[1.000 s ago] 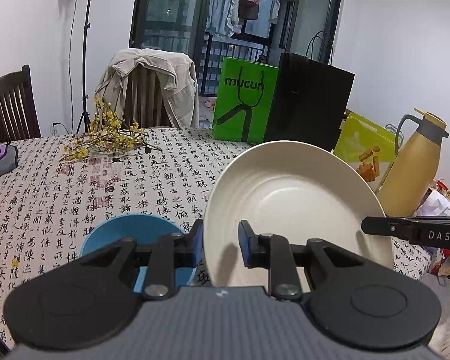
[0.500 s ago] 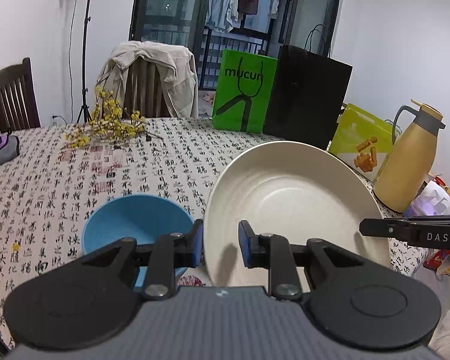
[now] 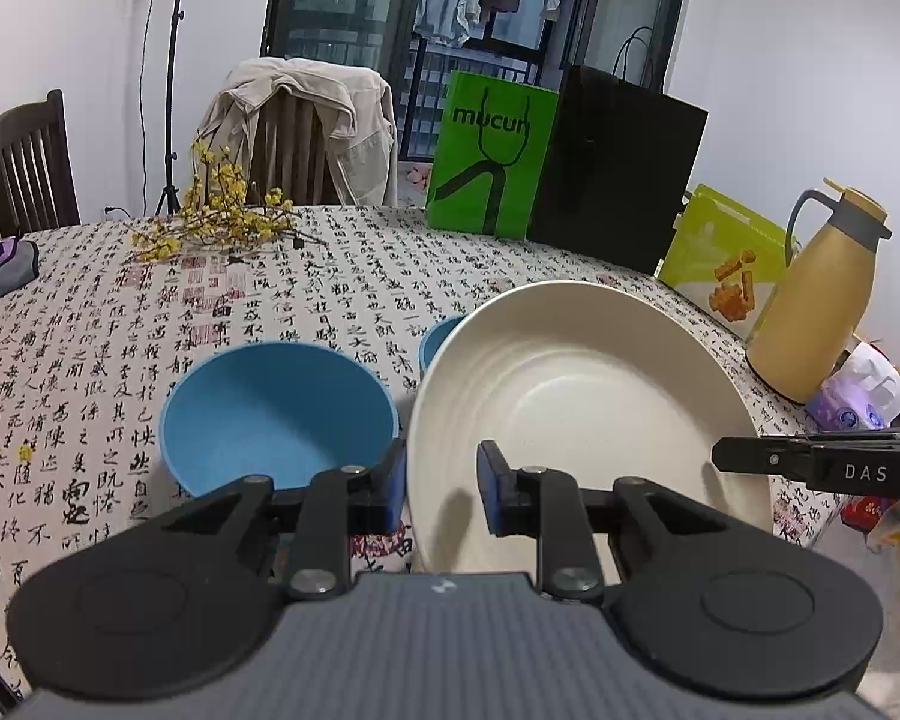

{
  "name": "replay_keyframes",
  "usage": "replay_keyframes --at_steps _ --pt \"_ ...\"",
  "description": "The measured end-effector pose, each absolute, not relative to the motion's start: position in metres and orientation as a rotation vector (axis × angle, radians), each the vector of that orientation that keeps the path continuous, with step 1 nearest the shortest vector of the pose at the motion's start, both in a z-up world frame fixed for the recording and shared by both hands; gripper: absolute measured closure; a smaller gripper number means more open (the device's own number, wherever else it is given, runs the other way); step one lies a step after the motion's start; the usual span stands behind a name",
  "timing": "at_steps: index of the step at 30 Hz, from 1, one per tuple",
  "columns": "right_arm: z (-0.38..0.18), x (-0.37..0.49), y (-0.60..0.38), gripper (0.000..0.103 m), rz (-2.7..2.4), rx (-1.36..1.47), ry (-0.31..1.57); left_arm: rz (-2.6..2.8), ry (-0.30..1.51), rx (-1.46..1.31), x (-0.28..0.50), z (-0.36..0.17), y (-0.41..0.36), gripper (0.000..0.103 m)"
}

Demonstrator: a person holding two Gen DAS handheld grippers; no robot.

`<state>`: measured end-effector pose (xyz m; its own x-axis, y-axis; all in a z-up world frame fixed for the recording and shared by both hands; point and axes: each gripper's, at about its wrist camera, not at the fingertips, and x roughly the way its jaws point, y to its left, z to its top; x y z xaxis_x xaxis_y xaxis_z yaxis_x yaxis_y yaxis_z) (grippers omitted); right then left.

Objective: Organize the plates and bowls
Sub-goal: 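Move the held plate over the cream plate stack beside the bowls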

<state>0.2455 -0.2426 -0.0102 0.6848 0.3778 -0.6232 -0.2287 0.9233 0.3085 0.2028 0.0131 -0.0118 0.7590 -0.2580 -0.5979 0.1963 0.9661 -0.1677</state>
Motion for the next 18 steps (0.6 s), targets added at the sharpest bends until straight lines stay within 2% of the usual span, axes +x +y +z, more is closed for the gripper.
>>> replay_keyframes --at_steps 18 --pt "-0.030 0.244 -0.246 0.091 0.341 0.223 0.803 -0.257 0.725 -0.103 0.199 -0.033 0.010 0.079"
